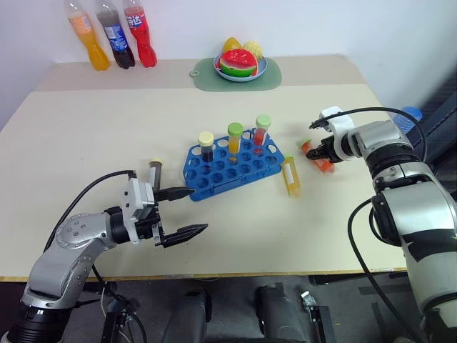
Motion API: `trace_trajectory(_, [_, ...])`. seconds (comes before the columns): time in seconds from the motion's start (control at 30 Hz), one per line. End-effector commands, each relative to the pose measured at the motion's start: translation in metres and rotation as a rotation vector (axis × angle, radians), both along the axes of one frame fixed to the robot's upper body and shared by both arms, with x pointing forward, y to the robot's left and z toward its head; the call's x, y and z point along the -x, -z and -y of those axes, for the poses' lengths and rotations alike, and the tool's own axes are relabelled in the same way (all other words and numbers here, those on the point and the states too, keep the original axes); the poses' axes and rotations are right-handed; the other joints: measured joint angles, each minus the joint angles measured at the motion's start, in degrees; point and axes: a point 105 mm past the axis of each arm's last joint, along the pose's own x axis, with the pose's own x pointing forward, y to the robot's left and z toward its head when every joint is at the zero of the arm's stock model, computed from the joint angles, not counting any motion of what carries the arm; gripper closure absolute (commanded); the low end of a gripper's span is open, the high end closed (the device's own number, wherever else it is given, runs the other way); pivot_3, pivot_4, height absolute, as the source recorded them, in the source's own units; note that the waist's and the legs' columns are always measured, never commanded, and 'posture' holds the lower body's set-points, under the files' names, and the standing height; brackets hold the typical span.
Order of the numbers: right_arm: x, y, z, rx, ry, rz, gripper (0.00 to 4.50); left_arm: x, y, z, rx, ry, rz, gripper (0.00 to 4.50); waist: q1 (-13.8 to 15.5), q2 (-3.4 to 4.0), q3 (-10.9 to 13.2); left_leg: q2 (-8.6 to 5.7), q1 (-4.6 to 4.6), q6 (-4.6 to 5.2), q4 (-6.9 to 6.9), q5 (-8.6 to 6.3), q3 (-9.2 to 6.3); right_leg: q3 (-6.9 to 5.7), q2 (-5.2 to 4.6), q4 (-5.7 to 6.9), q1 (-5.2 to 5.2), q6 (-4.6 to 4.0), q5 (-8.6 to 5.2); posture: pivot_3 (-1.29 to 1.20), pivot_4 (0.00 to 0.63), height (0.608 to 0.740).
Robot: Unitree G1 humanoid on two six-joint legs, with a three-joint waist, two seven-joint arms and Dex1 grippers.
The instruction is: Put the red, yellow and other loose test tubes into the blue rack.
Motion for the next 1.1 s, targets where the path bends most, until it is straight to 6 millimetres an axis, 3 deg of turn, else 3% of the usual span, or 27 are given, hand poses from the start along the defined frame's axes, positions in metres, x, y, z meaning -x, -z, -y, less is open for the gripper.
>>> trace_trajectory(0.03, [-0.009, -0.033, 0.019, -0.084, 0.035, 0.228, 3.72, -0.002, -0.004, -0.002, 0.007, -0.028, 0.045, 0.00, 0.17, 0.00, 0.00, -0.01, -0.01, 0.00, 0.01, 0.00, 0.00, 0.00, -0.01, -0.01, 0.00, 0.00, 0.00, 0.00, 0.150, 0.740])
trace_trajectory(0.13, [-0.006, -0.060, 0.020, -0.208, -0.030, 0.486, 3.72, -0.006, 0.000, -0.004, 0.017, -0.056, 0.043, 0.00, -0.07, 0.01, 0.00, 0.00, -0.01, 0.00, -0.03, 0.00, 0.01, 0.00, 0.00, -0.02, 0.00, 0.00, 0.00, 0.00, 0.150, 0.740])
trace_trajectory(0.23, [0.011, -0.071, 0.008, -0.295, -0.119, 0.684, 3.72, -0.010, 0.000, -0.004, 0.044, -0.063, 0.040, 0.00, -0.44, 0.02, 0.00, 0.03, 0.00, 0.01, -0.02, 0.00, -0.01, 0.00, 0.05, 0.02, 0.00, 0.00, 0.00, 0.00, 0.150, 0.740])
trace_trajectory(0.47, [0.055, -0.081, -0.050, -0.540, -0.143, 1.023, 3.72, -0.021, -0.004, -0.001, 0.099, -0.061, 0.031, 0.00, -0.85, 0.05, -0.01, 0.09, 0.08, -0.04, 0.07, 0.03, -0.08, 0.12, 0.07, 0.30, -0.09, 0.01, 0.00, 0.00, 0.150, 0.740])
trace_trajectory(0.73, [0.065, -0.067, -0.105, -0.685, -0.209, 1.055, 3.72, -0.030, -0.008, -0.004, 0.108, -0.069, 0.033, 0.00, -0.50, 0.04, -0.02, 0.04, 0.08, -0.10, 0.09, 0.07, -0.16, 0.13, 0.06, 0.35, -0.10, 0.00, 0.00, 0.00, 0.150, 0.740])
trace_trajectory(0.83, [0.068, -0.049, -0.122, -0.708, -0.242, 1.003, 3.72, -0.028, -0.013, -0.002, 0.115, -0.079, 0.043, 0.00, -0.65, 0.05, -0.02, 0.04, 0.08, -0.10, 0.07, 0.07, -0.17, 0.13, 0.06, 0.36, -0.13, 0.00, 0.00, 0.00, 0.150, 0.740])
trace_trajectory(1.1, [0.067, -0.020, -0.142, -0.714, -0.272, 0.935, 3.72, -0.019, -0.013, -0.005, 0.115, -0.116, 0.038, 0.00, -0.70, 0.05, -0.03, 0.06, 0.09, -0.12, 0.06, 0.08, -0.19, 0.14, 0.07, 0.41, -0.16, -0.01, 0.00, 0.00, 0.150, 0.740])
